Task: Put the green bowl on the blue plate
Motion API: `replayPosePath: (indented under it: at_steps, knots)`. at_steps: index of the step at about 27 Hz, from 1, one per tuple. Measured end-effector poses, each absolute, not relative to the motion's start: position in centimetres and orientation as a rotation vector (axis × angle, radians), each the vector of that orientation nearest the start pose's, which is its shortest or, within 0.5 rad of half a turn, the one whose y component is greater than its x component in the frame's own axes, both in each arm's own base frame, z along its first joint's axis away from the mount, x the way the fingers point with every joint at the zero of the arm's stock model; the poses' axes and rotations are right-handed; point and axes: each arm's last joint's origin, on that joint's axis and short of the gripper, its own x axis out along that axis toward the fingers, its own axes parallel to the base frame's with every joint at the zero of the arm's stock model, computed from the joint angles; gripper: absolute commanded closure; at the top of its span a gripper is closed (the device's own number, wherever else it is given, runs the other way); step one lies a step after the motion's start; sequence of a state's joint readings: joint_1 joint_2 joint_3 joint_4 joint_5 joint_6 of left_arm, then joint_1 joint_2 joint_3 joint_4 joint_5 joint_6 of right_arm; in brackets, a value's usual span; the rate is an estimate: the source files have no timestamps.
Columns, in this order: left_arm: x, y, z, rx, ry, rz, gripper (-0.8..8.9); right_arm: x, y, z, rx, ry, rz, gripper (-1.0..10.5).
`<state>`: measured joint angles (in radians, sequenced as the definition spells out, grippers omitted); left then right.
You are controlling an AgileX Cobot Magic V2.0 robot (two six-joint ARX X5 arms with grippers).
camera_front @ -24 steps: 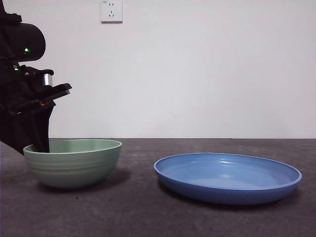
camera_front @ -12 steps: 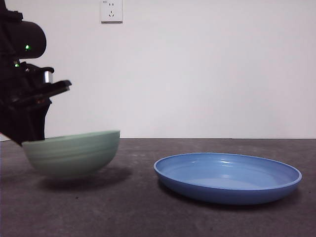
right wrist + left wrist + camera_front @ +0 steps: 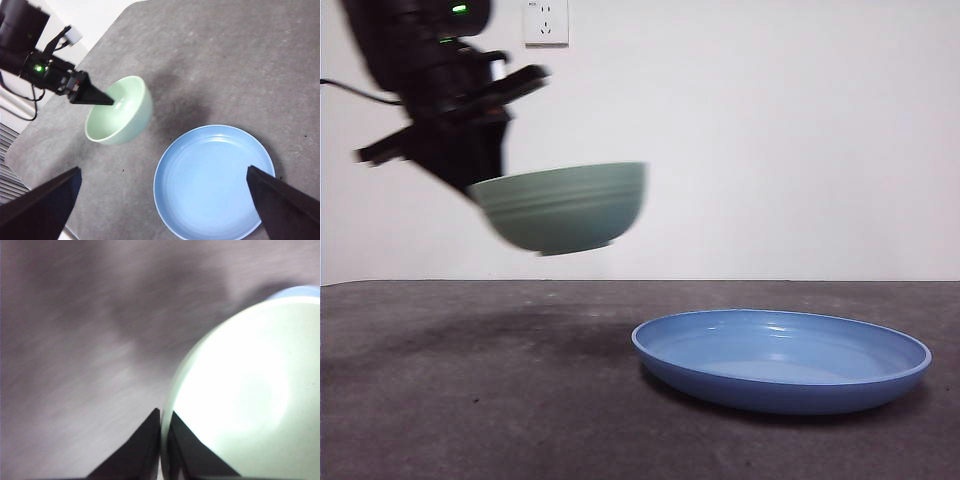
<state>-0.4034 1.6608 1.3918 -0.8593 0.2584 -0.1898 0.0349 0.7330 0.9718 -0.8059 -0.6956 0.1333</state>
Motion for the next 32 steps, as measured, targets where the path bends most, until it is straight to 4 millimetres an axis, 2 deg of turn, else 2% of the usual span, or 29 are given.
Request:
replayPosePath:
  at_steps: [5,12,16,23,32]
  knots:
    - [31.9,-18.8,27.0,-0.033,1.216,-0.557,8.04,12.3,2.3,34.8,0.312,0.596,0.674,3.4]
    - [32.4,-26.0,24.9,0.058,1.268,-0.667,8.04,12.3,2.3,34.8,0.309,0.596,0.666,3.4]
    - [32.5,-28.8,23.5,0.109,1.321,-0.694,8.04,12.3,2.3,34.8,0.307,0.596,0.66,3.4]
    - [32.6,-29.5,22.1,0.197,1.334,-0.642,8.04,12.3,2.3,34.8,0.307,0.596,0.66,3.4]
    - [32.4,-30.4,22.0,0.239,1.286,-0.7,8.04,12.3,2.3,34.8,0.307,0.596,0.66,3.4]
